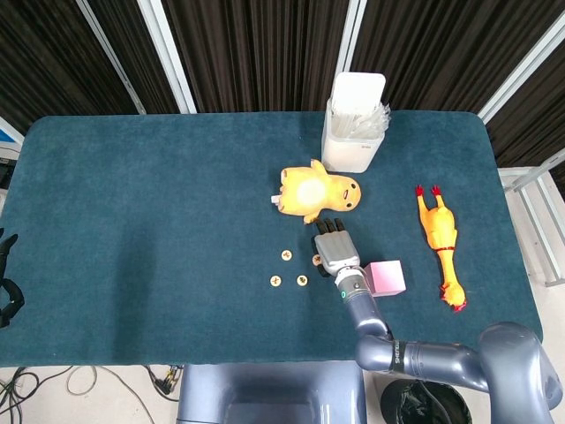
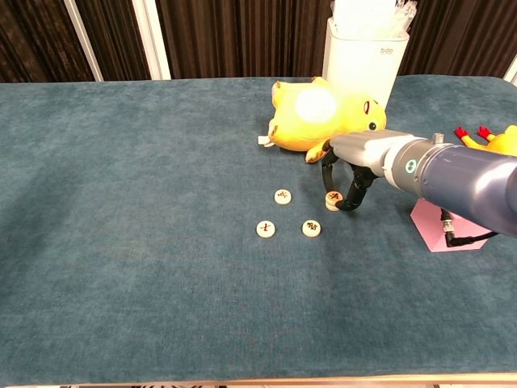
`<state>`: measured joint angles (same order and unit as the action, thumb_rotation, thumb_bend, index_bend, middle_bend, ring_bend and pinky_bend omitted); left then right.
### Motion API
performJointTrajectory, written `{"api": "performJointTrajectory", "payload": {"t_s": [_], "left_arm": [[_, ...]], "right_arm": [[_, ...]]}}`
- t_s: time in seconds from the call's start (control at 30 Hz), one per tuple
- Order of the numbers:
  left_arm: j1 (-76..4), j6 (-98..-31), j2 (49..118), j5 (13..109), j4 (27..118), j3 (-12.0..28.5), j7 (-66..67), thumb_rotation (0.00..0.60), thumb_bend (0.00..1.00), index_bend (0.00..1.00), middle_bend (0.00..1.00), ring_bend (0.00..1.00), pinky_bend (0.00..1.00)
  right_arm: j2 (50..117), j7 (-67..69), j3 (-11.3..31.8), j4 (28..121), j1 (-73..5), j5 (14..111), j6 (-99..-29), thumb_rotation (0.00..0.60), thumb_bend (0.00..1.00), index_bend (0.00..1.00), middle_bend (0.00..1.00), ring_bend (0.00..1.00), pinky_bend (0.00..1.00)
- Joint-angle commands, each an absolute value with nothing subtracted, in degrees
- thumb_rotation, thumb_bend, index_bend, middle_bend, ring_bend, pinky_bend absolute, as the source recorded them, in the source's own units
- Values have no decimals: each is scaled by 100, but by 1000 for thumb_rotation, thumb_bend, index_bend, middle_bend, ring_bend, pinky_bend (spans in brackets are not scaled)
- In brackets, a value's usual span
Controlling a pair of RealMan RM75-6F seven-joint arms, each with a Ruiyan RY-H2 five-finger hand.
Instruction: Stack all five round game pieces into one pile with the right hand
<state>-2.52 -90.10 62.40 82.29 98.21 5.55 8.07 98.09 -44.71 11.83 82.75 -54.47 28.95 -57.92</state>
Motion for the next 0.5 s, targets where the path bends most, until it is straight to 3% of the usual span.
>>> {"api": "performJointTrajectory", "payload": {"t_s": [0.03, 0.5], "left_arm": [[-252, -9009, 6239, 8231, 9820, 555, 806, 600, 824, 108, 0, 0, 19], [-254, -9008, 6241, 8227, 9821, 557, 810, 600, 824, 107, 0, 0, 19]], "right_arm": [[9817, -4471, 1179, 8270, -5456, 2890, -5788, 600, 400, 460, 0, 0, 0], [9725, -4438, 1181, 8461, -5463, 2992, -5874, 600, 400, 454, 0, 0, 0]]}}
